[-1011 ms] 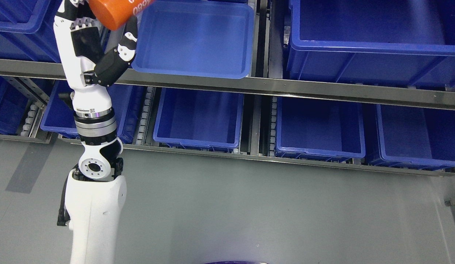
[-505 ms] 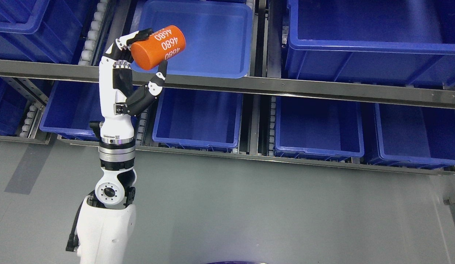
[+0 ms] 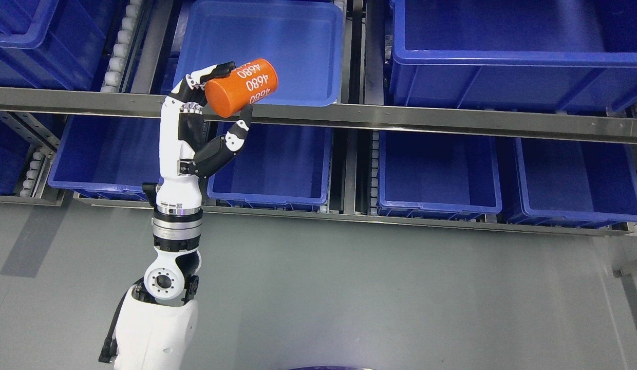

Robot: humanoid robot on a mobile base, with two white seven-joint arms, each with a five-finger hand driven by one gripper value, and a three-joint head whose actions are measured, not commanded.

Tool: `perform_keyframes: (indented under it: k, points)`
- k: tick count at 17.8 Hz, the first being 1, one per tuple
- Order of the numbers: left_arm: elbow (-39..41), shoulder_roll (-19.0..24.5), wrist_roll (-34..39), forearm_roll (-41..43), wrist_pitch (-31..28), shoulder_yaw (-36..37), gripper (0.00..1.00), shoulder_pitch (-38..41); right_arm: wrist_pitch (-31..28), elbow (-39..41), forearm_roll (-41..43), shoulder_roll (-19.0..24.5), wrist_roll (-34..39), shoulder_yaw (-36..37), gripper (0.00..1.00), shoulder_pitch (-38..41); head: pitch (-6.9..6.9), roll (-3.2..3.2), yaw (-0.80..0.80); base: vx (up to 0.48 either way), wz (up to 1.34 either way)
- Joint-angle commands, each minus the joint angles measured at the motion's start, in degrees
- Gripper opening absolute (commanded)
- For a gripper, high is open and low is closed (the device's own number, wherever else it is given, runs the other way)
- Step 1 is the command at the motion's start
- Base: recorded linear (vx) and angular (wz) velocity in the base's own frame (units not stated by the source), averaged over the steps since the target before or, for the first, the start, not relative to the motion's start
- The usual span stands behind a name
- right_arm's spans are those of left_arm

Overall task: Grab orange capacitor from left shelf to right desk
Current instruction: 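Carry the held container while turning toward the steel table's red tray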

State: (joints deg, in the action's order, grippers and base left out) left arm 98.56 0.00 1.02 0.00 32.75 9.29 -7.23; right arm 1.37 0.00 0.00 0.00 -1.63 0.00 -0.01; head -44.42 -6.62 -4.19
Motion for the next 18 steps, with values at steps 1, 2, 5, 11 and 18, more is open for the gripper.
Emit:
perform_keyframes:
  k: [1, 2, 5, 11, 18]
  points:
    - [0.1, 1.0, -0.1, -1.4, 1.3, 2.0, 0.1, 0.3, 0.0, 1.0, -0.3, -1.0, 0.0, 0.7, 1.0, 1.1, 0.0, 0.0, 0.0, -0.034, -0.12]
    - [0.1, 1.0, -0.1, -1.4, 1.4, 2.1, 0.1, 0.0, 0.0, 1.0, -0.3, -1.0, 0.0, 0.7, 1.0, 1.1, 0.0, 0.0, 0.0, -0.035, -0.13]
    - [0.1, 1.0, -0.3, -1.4, 2.3, 2.1, 0.11, -0.2, 0.0, 1.0, -0.3, -1.0, 0.0, 0.7, 1.0, 1.1, 0.0, 0.0, 0.0, -0.04, -0.14]
    - [0.1, 1.0, -0.6, -1.5, 2.5, 2.2, 0.11, -0.3, 0.0, 1.0, -0.3, -1.0, 0.0, 0.7, 1.0, 1.1, 0.0, 0.0, 0.0, -0.033, -0.14]
    - [0.1, 1.0, -0.8, -1.5, 2.8, 3.6, 0.11, -0.4, 0.0, 1.0, -0.3, -1.0, 0.0, 0.7, 1.0, 1.1, 0.0, 0.0, 0.0, -0.016, -0.34]
